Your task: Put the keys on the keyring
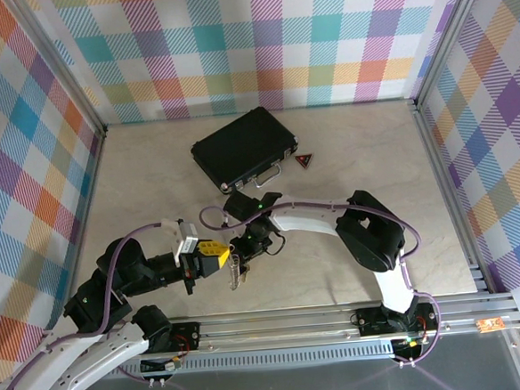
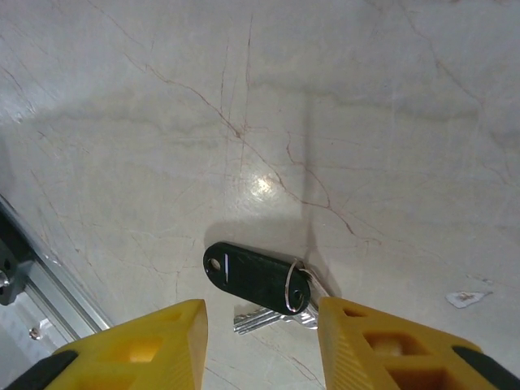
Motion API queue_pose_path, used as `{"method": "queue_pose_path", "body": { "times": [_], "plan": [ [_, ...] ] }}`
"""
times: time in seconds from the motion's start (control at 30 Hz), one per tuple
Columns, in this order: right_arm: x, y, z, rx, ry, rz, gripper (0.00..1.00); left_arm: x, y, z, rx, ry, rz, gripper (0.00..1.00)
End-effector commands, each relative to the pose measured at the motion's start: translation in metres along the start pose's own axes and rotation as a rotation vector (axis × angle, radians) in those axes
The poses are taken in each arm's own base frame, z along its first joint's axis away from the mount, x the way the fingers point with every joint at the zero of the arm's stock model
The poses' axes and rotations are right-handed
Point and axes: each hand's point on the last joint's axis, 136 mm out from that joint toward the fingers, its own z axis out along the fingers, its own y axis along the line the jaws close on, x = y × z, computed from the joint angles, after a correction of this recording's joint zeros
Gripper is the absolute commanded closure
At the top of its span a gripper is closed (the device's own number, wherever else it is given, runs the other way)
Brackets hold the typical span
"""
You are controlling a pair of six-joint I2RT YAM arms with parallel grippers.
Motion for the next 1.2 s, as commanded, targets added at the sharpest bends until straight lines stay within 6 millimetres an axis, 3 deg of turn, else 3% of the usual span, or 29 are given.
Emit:
{"method": "queue_pose_path", "body": {
  "times": [0.0,1.17],
  "plan": [
    [0.003,0.000,0.005,0.029,0.032,-0.011,0.62,-0.007,-0.002,-0.003,0.005,-0.035,0.001,1.00],
    [0.004,-0.006,0.018,0.080,0.075,-0.055,0.83,-0.010,-0.004,-0.002,0.022,-0.047,-0.001,1.00]
  ]
}}
